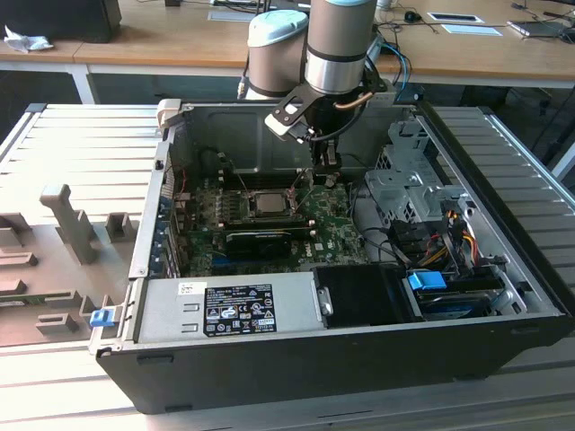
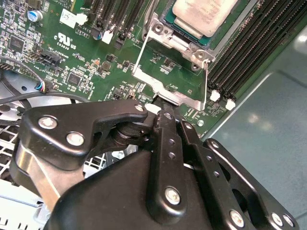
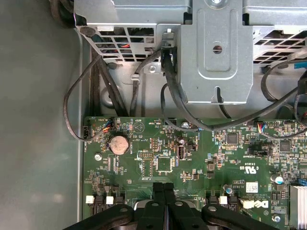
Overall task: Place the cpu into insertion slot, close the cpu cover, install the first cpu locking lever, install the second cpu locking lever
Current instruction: 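Close the cpu cover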
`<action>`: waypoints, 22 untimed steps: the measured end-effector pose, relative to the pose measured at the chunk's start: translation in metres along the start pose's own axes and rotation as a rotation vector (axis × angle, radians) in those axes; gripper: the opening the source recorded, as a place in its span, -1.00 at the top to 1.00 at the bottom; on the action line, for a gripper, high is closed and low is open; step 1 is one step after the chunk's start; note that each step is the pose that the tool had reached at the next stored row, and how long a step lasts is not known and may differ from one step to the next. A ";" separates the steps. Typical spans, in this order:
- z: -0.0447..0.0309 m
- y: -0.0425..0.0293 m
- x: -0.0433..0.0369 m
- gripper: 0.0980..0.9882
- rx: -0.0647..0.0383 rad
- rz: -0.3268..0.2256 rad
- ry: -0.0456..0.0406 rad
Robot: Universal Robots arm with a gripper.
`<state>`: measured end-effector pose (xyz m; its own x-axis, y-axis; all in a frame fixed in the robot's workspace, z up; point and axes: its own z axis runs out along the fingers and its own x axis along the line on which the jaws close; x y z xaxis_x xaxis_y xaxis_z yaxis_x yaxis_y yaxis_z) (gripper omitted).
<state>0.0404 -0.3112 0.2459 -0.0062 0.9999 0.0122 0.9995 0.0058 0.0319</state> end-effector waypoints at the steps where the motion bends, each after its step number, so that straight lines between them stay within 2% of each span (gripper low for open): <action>1: 0.0000 -0.0003 0.0000 0.98 0.000 0.000 0.0000; 13: -0.0001 -0.0031 0.0000 0.98 0.000 0.000 -0.0001; 22: -0.0005 -0.0147 0.0001 0.98 0.000 0.000 0.0000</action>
<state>0.0257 -0.3112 0.2459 -0.0063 0.9999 0.0121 0.9995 0.0059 0.0319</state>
